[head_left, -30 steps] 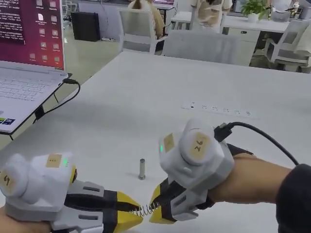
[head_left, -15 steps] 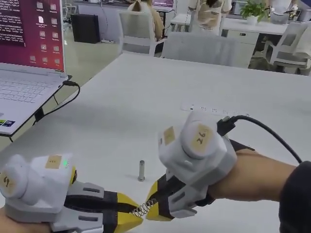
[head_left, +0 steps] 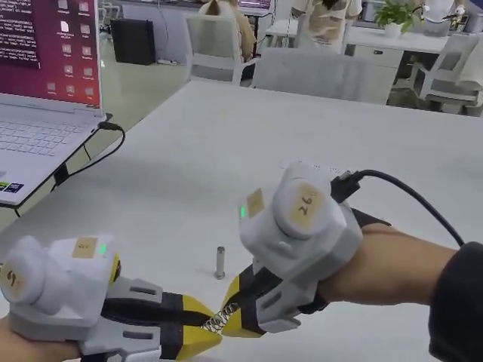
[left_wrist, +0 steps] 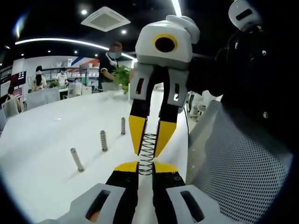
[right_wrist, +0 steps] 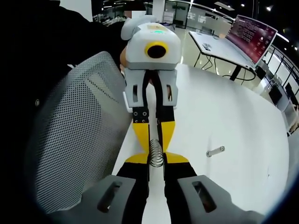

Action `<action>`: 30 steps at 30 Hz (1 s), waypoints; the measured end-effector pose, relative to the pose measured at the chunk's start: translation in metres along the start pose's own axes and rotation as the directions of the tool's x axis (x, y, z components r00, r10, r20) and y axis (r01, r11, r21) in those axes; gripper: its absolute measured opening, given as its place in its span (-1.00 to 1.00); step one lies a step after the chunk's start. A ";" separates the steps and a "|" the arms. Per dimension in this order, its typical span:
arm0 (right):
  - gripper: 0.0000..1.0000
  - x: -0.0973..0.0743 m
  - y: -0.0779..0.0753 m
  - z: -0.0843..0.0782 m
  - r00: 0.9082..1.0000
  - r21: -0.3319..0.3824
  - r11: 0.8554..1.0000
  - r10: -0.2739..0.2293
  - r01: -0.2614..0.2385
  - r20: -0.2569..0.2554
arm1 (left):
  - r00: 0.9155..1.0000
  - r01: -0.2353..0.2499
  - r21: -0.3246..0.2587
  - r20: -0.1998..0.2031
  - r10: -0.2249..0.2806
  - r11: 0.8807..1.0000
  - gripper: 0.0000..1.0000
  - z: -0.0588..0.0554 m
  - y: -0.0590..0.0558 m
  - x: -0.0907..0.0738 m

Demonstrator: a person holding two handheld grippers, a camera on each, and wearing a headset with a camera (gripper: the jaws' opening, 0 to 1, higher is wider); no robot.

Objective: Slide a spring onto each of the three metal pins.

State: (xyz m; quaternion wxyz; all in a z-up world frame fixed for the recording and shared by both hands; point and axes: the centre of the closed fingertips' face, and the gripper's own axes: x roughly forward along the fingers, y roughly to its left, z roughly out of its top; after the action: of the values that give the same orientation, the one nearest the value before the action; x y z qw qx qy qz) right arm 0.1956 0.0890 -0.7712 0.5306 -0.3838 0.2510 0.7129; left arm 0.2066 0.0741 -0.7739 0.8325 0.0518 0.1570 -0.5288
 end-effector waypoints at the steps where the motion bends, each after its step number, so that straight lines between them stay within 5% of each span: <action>1: -0.83 0.000 0.000 0.000 1.000 0.000 1.000 0.001 -0.001 0.000 | 1.000 0.000 0.001 -0.002 0.000 1.000 -0.95 0.000 0.000 0.000; 30: -0.84 0.004 -0.004 0.010 0.999 -0.047 0.999 0.010 -0.012 -0.043 | 1.000 -0.026 -0.005 0.007 0.026 1.000 -0.90 -0.002 0.007 -0.002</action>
State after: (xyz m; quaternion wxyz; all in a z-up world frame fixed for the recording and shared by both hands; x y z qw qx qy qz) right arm 0.1959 0.1002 -0.7678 0.5120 -0.4102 0.2476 0.7130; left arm 0.2117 0.0794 -0.7759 0.8398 0.0500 0.1549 -0.5179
